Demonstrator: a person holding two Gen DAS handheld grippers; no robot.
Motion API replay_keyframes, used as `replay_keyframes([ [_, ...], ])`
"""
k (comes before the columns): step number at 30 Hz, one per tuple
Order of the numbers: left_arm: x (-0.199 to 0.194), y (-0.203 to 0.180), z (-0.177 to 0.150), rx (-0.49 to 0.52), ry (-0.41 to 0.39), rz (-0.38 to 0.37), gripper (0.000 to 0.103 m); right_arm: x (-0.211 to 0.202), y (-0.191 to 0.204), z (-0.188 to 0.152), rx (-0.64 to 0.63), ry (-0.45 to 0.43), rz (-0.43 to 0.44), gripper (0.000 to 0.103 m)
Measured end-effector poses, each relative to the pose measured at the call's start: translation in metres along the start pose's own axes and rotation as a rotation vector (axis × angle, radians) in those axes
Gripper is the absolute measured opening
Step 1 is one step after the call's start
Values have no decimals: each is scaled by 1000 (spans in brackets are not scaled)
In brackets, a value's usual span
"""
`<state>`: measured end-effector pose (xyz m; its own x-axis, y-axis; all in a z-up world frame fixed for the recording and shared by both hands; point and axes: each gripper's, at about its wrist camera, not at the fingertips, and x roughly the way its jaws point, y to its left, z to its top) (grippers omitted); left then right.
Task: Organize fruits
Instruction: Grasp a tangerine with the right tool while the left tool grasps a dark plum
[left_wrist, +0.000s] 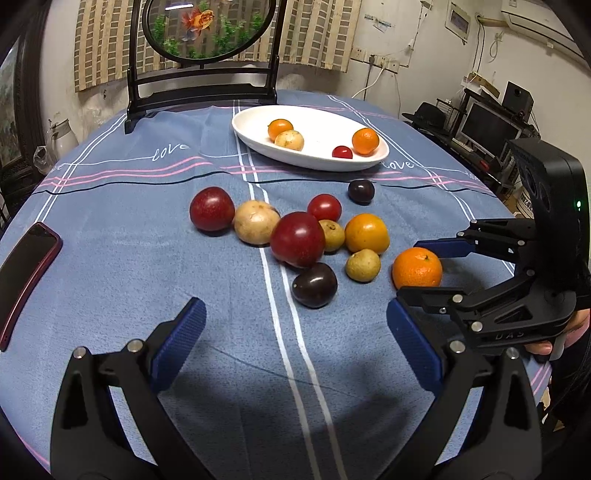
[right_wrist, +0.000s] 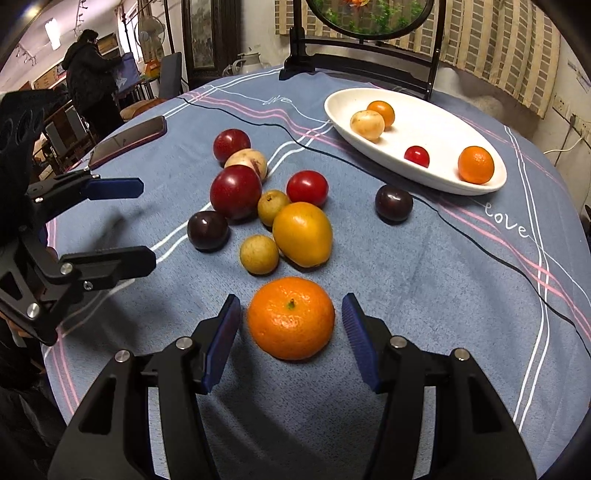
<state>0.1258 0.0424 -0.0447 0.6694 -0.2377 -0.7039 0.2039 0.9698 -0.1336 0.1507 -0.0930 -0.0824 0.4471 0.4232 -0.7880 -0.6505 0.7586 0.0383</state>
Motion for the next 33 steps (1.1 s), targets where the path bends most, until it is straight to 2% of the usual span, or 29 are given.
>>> replay_keyframes([
  [3,1,0,0,0,5,-1,100,5,0,-1,-5,17,-24,53],
  [5,2,0,0,1,8,-1,100,5,0,-1,-4,17,-1,46],
  [9,3,-1,0,5,14,-15,99,3,-4,-1,13,11,17,45],
  [11,2,0,1,-1,7,-39,95,-1,-12,1,56,-2,37,45],
  [13,5,1,4,-23,14,-65,79,-4,-18,2,79,-14,13,45],
  [15,14,1,8,-54,46,-83,71,-4,-21,1,95,-11,11,45],
  [18,23,-6,9,-42,82,-76,58,-3,-23,1,102,-4,11,45],
  [22,25,-10,14,-35,66,-36,56,-4,-20,0,90,-4,8,45],
  [24,30,-11,15,-29,86,-19,56,-4,-20,0,90,-5,9,45],
  [27,37,-11,15,-28,119,-18,44,-5,-20,0,91,-8,4,45],
  [33,42,-14,17,-26,137,-9,43,-5,-20,0,92,-5,3,45],
])
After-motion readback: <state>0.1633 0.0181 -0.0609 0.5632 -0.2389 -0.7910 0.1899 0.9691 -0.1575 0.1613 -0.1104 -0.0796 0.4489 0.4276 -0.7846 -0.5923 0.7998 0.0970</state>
